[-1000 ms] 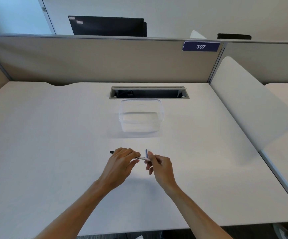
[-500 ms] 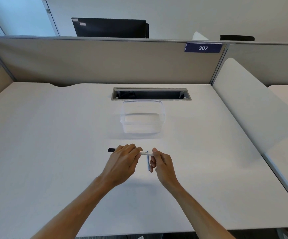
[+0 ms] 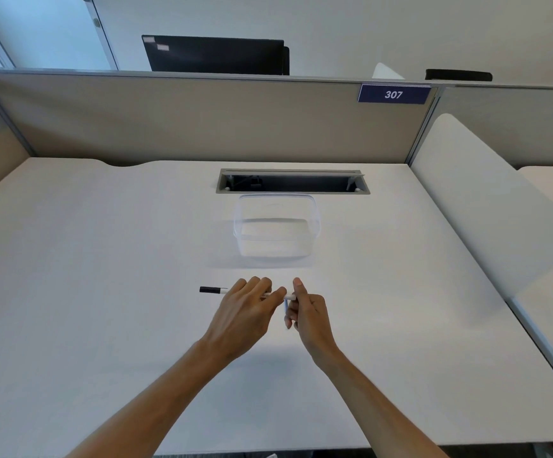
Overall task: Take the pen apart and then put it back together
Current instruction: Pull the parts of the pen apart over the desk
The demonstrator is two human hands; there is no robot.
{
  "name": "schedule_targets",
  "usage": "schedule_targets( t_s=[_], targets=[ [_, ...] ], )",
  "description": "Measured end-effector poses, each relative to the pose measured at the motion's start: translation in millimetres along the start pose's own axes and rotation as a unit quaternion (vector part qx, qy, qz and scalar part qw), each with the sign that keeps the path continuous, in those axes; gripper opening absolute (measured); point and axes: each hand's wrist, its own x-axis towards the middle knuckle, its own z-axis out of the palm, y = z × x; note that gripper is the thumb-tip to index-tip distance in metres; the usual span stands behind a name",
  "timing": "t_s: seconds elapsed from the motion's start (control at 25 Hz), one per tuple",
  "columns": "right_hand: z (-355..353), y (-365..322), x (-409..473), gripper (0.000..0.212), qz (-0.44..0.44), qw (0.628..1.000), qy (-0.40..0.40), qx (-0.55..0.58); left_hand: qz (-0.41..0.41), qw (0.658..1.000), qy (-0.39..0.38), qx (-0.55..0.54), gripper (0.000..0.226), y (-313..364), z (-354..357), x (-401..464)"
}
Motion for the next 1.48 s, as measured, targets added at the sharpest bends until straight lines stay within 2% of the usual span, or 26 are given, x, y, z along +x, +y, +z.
schedule_targets(
  t_s=[0.12,0.24,0.44,0.56,0.68,0.8,0.92,1.04,1.16,1.28,1.32,1.4,1.48],
  targets=[
    [1,0,2,0.069,-0.026,1.000,0.007,-0.004,0.003,1.000,0.011,0.003,0.019,-2,-3,3],
    [0,2,4,0.058,-0.039,0.999,0.010,-0.014,0.006,1.000,0.019,0.004,0.020,-4,-6,3],
    [2,-3,1,0.066,-0.035,0.998,0.026,-0.054,0.006,0.999,0.034,-0.007,0.016,-4,-11,5],
    [3,-9,-1,0.066,-0.042,0.996,0.045,-0.068,0.015,0.999,0.023,-0.021,0.004,-4,-11,5],
    [2,-11,0,0.062,-0.040,0.996,0.053,-0.063,0.005,1.000,0.011,-0.022,0.023,-6,-12,3],
    [3,-11,0,0.061,-0.049,0.996,0.055,-0.056,-0.003,0.999,0.003,-0.034,0.033,-9,-16,3],
    [4,-16,0,0.062,-0.097,0.992,0.054,-0.061,-0.017,0.995,-0.013,-0.097,0.039,-14,-26,8],
    [5,-23,2,0.061,-0.154,0.984,0.065,-0.064,-0.033,0.988,-0.059,-0.142,0.040,-20,-41,20],
    [4,-29,6,0.066,-0.227,0.967,0.087,-0.071,-0.069,0.960,-0.131,-0.239,0.037,-21,-53,35],
    [1,-34,7,0.065,-0.315,0.938,0.101,-0.104,-0.125,0.888,-0.198,-0.396,0.027,-23,-64,47],
    [0,-36,7,0.067,-0.329,0.934,0.097,-0.105,-0.132,0.878,-0.210,-0.409,0.024,-23,-66,50],
    [1,-40,5,0.065,-0.309,0.942,0.091,-0.092,-0.119,0.896,-0.208,-0.373,0.025,-24,-67,50],
    [3,-40,4,0.063,-0.228,0.967,0.094,-0.065,-0.076,0.949,-0.175,-0.251,0.034,-24,-65,48]
  ],
)
